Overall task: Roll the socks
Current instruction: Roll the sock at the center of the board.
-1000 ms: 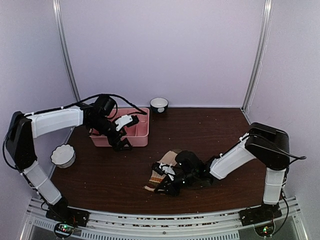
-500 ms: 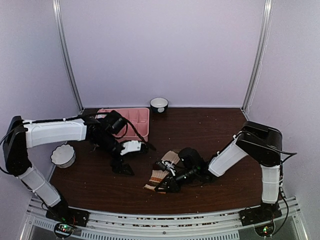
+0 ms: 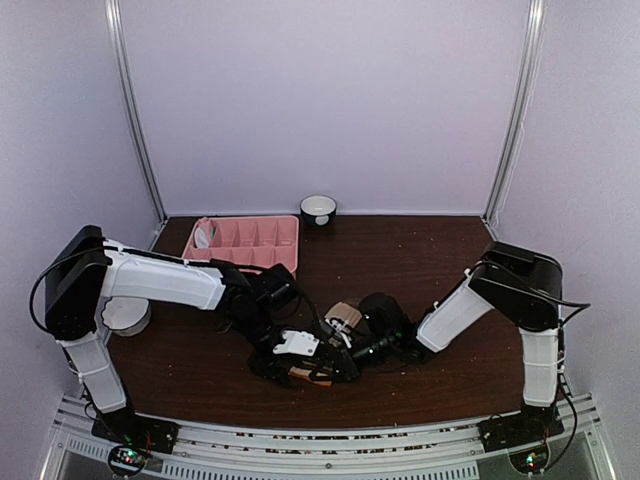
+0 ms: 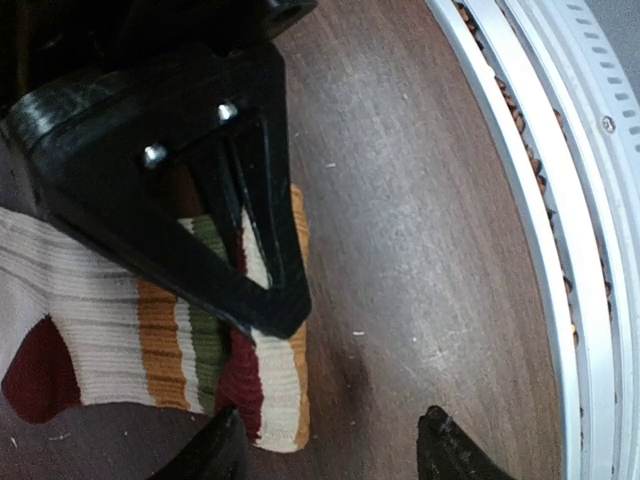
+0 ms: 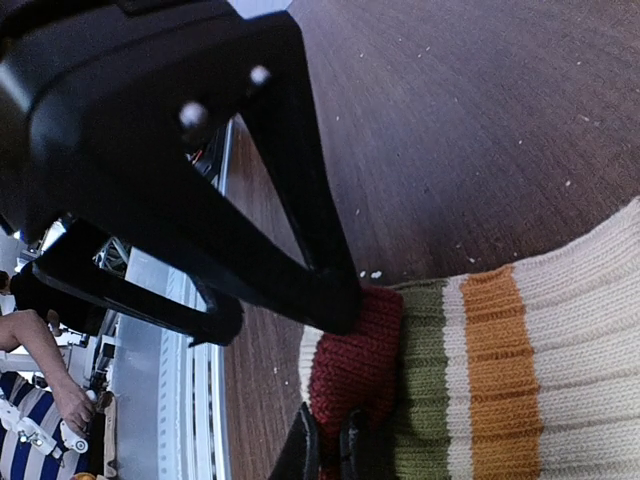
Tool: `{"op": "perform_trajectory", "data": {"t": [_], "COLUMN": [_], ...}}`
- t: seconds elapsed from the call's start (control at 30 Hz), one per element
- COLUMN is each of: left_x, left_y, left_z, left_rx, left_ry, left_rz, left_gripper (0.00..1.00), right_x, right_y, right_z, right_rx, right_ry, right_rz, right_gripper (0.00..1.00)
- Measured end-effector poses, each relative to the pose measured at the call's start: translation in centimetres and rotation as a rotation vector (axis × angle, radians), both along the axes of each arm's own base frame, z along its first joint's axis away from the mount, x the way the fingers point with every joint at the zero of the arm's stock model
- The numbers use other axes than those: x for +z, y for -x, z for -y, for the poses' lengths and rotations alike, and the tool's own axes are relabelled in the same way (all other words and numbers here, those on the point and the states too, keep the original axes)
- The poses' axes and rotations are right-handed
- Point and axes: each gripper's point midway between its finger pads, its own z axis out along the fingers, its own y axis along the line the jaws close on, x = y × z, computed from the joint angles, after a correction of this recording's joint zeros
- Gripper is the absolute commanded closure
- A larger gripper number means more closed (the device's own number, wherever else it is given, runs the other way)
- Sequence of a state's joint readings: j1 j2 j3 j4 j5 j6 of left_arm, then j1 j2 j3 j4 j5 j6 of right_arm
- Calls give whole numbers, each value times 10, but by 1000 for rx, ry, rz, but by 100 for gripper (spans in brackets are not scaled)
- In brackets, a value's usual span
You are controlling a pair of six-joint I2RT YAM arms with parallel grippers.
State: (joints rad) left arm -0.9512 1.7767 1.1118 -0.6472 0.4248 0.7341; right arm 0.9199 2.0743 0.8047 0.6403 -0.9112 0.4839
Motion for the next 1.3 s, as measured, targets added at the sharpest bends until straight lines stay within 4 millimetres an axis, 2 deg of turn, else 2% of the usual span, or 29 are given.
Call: {"op": "perform_trajectory", "data": {"t": [0.17, 0.3, 0.5, 0.57, 0.6, 0.87, 0.9, 0.93, 0.97, 1.07, 1.17, 1.3], "left_x": [-12, -20, -22, -23, -23, -24, -24, -24, -24, -25, -25, -25], "left_y": [-5, -14, -17, -18, -18, -17, -17, -17, -17, -17, -17, -16], "left_z": [8, 16, 20, 22, 23, 25, 25, 26, 26, 27, 27, 29], "left_rx": [3, 18, 32, 36, 37, 54, 56, 58, 61, 71, 88, 116], "left_ry": [-10, -15, -16, -18, -18, -29, -34, -39, -45, -61, -85, -121], "left_rz": [-3, 9, 9, -1, -11, -88, -100, -115, -133, -185, -231, -303], "left_gripper": [54, 73, 92, 95, 99, 100, 100, 100, 100, 100, 100, 100], "right_x": [1, 1, 6, 5, 7, 18, 18, 19, 20, 28, 26, 40], "right_y": [-1, -1, -2, -3, -4, -7, -7, -7, -6, -5, -7, -28], "right_z": [0, 0, 1, 8, 14, 59, 64, 67, 70, 83, 107, 143], "right_rx": [-6, -6, -5, -32, -52, -238, -262, -282, -299, -360, -466, -687], "right_ry": [-6, -6, -11, 1, 2, 0, 5, 7, 9, 17, 117, 229], "right_rz": [-11, -10, 27, 47, 56, 168, 185, 199, 209, 273, 354, 463], "right_gripper": [94, 91, 67, 53, 49, 39, 29, 4, 0, 0, 0, 0]}}
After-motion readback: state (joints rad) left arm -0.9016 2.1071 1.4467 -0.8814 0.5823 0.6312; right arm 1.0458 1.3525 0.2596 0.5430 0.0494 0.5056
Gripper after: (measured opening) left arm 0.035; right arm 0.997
